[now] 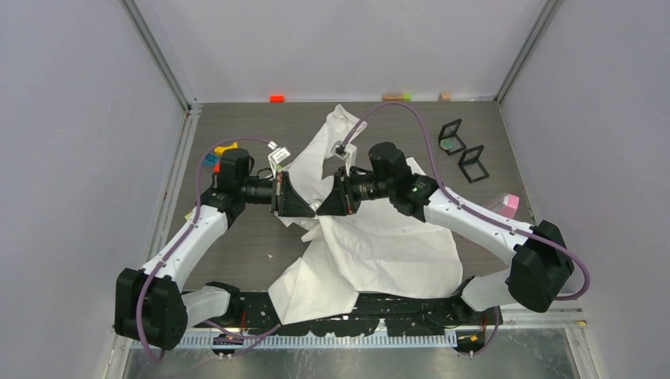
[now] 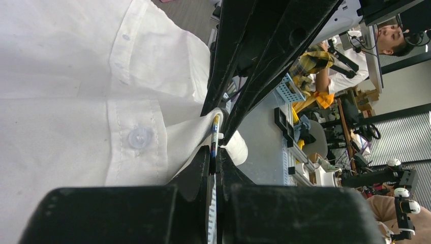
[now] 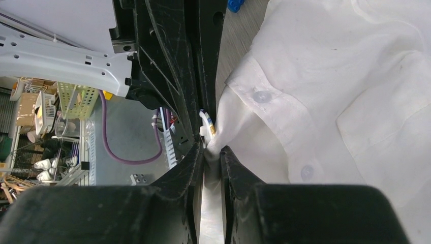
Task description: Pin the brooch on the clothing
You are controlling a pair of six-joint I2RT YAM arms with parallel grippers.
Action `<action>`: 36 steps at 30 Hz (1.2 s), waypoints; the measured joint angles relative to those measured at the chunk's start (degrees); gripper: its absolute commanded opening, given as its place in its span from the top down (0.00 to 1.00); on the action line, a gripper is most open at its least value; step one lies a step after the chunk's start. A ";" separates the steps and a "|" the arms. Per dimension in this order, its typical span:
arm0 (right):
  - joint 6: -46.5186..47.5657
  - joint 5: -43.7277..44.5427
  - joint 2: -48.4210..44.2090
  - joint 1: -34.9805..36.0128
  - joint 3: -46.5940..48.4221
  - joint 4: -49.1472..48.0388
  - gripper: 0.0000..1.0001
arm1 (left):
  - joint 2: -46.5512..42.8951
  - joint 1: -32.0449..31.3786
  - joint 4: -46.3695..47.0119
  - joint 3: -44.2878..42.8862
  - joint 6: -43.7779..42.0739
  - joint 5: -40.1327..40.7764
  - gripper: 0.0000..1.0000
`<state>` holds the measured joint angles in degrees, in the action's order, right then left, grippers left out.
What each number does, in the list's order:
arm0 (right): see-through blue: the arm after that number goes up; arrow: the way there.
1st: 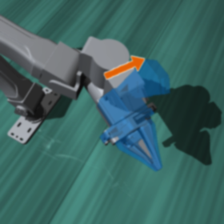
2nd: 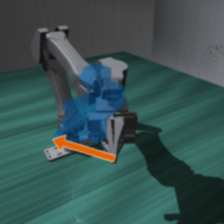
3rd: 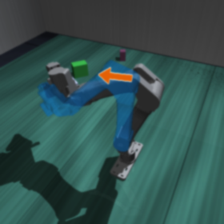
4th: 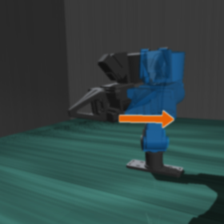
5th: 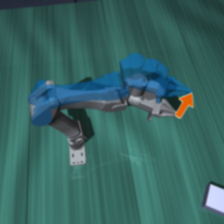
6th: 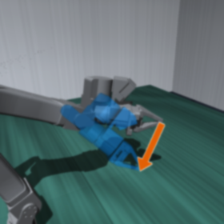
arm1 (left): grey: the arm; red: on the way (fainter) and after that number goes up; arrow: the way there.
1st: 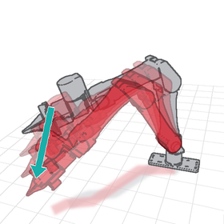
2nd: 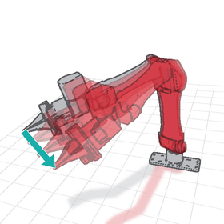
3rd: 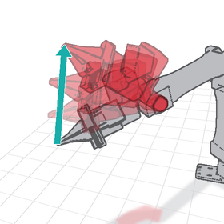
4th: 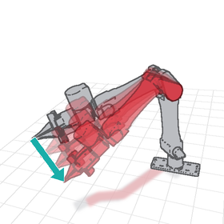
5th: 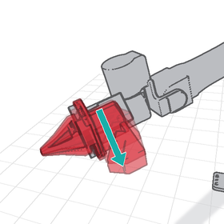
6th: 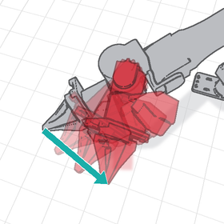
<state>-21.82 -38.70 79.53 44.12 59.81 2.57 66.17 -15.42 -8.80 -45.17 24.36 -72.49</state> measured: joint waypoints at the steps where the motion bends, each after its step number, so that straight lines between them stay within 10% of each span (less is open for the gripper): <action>1: 0.00 0.00 0.17 0.00 0.11 0.24 0.93 | 0.00 0.00 -0.02 0.04 -0.02 0.09 1.00; 36: -1.99 10.36 -1.01 1.16 -0.37 3.02 0.99 | 0.24 -1.03 -4.70 -1.16 -6.91 5.35 1.00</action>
<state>-23.81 -28.34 78.52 45.28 59.44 5.58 66.41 -16.45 -13.50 -46.33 17.45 -67.13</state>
